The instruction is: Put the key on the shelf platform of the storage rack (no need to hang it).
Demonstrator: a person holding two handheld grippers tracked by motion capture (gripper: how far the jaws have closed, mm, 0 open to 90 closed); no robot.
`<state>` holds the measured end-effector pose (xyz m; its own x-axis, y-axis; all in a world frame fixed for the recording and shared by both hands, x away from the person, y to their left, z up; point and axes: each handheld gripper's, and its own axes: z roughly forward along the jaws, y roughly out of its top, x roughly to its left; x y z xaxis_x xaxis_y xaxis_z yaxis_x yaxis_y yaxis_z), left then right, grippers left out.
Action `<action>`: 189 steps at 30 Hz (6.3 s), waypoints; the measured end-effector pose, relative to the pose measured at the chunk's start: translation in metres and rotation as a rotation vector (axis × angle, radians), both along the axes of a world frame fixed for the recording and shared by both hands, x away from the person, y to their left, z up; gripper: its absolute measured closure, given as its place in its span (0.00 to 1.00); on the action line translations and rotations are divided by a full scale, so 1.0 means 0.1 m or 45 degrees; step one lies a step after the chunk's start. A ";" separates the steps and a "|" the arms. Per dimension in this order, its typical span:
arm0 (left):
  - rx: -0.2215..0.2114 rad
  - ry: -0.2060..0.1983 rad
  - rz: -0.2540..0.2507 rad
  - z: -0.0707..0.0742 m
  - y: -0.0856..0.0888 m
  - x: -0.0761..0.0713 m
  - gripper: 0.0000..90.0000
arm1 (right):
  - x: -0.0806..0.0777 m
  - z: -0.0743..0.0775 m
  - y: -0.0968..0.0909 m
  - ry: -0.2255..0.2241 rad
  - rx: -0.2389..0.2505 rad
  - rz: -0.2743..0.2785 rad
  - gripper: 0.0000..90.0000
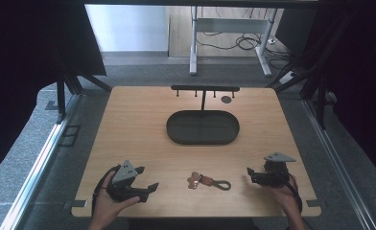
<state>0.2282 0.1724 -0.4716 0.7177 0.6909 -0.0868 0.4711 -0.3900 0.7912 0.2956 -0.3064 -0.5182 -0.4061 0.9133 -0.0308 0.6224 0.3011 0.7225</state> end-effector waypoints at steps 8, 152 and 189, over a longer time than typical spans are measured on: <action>-0.001 0.007 -0.006 -0.02 -0.01 0.01 0.25 | -0.07 0.04 -0.14 0.017 0.026 0.040 0.26; -0.051 -0.014 -0.002 0.07 0.10 0.00 0.26 | 0.29 0.16 1.82 0.550 -0.533 0.992 0.64; -0.055 -0.025 0.006 0.10 0.11 -0.01 0.26 | 0.31 0.51 1.71 0.506 -0.402 0.981 0.74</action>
<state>0.2270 0.1836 -0.4619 0.7166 0.6900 -0.1023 0.4568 -0.3533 0.8164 0.3265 -0.1353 -0.4670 -0.9324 0.3592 0.0396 0.3531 0.8819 0.3124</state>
